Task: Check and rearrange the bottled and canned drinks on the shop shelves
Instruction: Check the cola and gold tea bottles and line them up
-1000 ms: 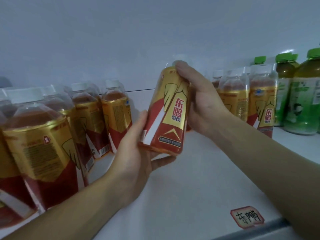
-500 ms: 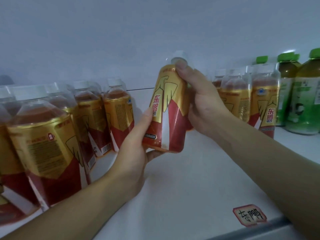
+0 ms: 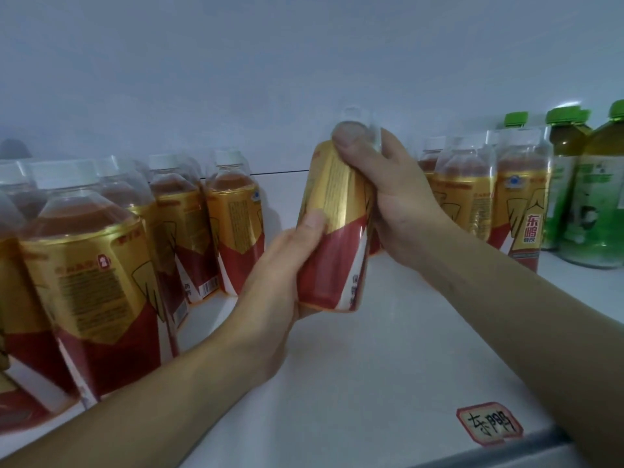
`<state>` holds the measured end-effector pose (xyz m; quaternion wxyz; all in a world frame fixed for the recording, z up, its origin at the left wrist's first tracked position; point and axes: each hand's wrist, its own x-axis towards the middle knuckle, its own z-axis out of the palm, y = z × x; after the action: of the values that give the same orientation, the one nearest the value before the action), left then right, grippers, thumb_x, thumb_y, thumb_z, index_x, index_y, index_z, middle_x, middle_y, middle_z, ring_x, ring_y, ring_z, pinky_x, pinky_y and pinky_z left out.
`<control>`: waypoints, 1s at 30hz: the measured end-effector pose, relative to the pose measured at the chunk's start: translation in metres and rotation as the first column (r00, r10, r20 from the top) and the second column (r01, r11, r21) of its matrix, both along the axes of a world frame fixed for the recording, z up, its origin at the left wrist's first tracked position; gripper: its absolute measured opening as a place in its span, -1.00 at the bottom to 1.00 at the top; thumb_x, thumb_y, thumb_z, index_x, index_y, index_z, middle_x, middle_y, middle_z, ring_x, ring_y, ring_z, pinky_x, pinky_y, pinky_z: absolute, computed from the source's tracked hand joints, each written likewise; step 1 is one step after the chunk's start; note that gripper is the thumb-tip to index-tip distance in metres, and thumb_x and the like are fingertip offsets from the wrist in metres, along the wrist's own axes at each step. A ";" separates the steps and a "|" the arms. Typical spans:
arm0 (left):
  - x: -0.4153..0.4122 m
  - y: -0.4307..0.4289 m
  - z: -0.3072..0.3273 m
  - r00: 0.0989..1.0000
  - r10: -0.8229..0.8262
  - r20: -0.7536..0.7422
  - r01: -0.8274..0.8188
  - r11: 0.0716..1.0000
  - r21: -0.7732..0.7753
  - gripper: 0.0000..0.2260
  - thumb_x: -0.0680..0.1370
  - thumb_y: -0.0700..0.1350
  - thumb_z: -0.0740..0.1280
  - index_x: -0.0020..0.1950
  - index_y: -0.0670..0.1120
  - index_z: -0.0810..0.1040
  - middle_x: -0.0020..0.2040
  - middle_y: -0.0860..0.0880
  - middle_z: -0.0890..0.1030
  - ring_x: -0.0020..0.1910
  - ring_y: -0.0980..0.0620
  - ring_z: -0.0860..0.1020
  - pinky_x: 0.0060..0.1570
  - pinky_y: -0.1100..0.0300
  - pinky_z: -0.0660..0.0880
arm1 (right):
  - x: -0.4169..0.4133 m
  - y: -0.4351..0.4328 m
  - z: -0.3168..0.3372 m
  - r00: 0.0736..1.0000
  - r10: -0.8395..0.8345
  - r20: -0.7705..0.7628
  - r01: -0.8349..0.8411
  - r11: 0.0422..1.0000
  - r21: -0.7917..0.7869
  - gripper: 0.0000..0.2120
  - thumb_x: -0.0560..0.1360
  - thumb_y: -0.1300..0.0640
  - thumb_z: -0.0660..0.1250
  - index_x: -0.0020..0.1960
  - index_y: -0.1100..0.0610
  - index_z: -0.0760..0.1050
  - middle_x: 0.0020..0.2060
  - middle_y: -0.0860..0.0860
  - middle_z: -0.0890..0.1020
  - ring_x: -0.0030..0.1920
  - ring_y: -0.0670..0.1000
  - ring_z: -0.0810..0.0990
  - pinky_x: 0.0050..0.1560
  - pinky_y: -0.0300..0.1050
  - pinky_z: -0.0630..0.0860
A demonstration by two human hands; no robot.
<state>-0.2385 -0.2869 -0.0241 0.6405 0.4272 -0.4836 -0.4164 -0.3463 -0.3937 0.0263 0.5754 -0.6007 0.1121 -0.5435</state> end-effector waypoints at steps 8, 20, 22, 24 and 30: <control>0.003 0.002 0.002 0.986 -0.041 -0.162 0.048 0.998 0.040 -0.47 0.47 0.27 0.21 0.19 -0.07 0.65 0.06 -0.18 0.71 0.02 -0.18 0.69 -0.16 -0.04 0.65 | -0.002 0.001 0.001 0.986 0.093 -0.138 -0.091 0.996 0.022 -0.51 0.43 -0.11 0.46 0.20 0.19 0.47 -0.25 0.01 0.66 -0.26 0.02 0.68 -0.16 -0.08 0.59; 0.003 0.003 0.002 0.951 -0.121 -0.283 0.162 0.978 0.128 -0.41 0.57 0.30 0.12 -0.06 -0.12 0.75 0.01 -0.27 0.70 -0.13 -0.21 0.70 -0.24 -0.06 0.66 | -0.002 -0.002 -0.002 0.919 0.029 -0.392 -0.021 0.999 0.024 -0.08 0.32 -0.29 0.52 0.53 0.02 0.23 -0.09 -0.02 0.71 -0.10 0.02 0.74 0.01 0.00 0.59; 0.003 0.004 0.002 0.930 -0.182 -0.321 0.234 0.964 0.130 -0.40 0.57 0.30 0.11 -0.07 -0.12 0.76 0.03 -0.28 0.70 -0.12 -0.21 0.71 -0.20 -0.06 0.67 | -0.003 -0.003 -0.003 0.910 0.015 -0.414 -0.005 1.000 0.026 -0.04 0.31 -0.30 0.52 0.55 0.03 0.21 -0.03 0.01 0.71 -0.08 0.01 0.74 0.01 -0.02 0.59; 0.003 0.004 0.003 0.916 -0.217 -0.336 0.272 0.954 0.127 -0.41 0.57 0.29 0.10 -0.08 -0.11 0.76 0.04 -0.28 0.69 -0.09 -0.22 0.70 -0.13 -0.02 0.66 | -0.003 -0.002 -0.002 0.912 -0.012 -0.410 0.028 0.999 0.032 -0.11 0.30 -0.30 0.48 0.50 0.02 0.27 -0.02 0.02 0.71 -0.09 0.00 0.75 -0.04 -0.06 0.60; 0.004 0.008 0.009 0.869 -0.296 -0.397 0.356 0.930 0.087 -0.39 0.59 0.30 0.07 0.07 -0.14 0.72 0.13 -0.27 0.67 -0.04 -0.18 0.71 -0.18 0.07 0.67 | -0.002 -0.008 -0.003 0.927 0.120 -0.356 -0.035 0.971 0.237 -0.36 0.45 -0.33 0.40 0.33 0.10 0.52 0.02 0.10 0.74 0.05 0.13 0.73 0.18 0.09 0.60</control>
<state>-0.2341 -0.2788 -0.0150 0.6059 0.3003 -0.3823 -0.6297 -0.3485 -0.4020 0.0229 0.6301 -0.6264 0.2552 -0.3815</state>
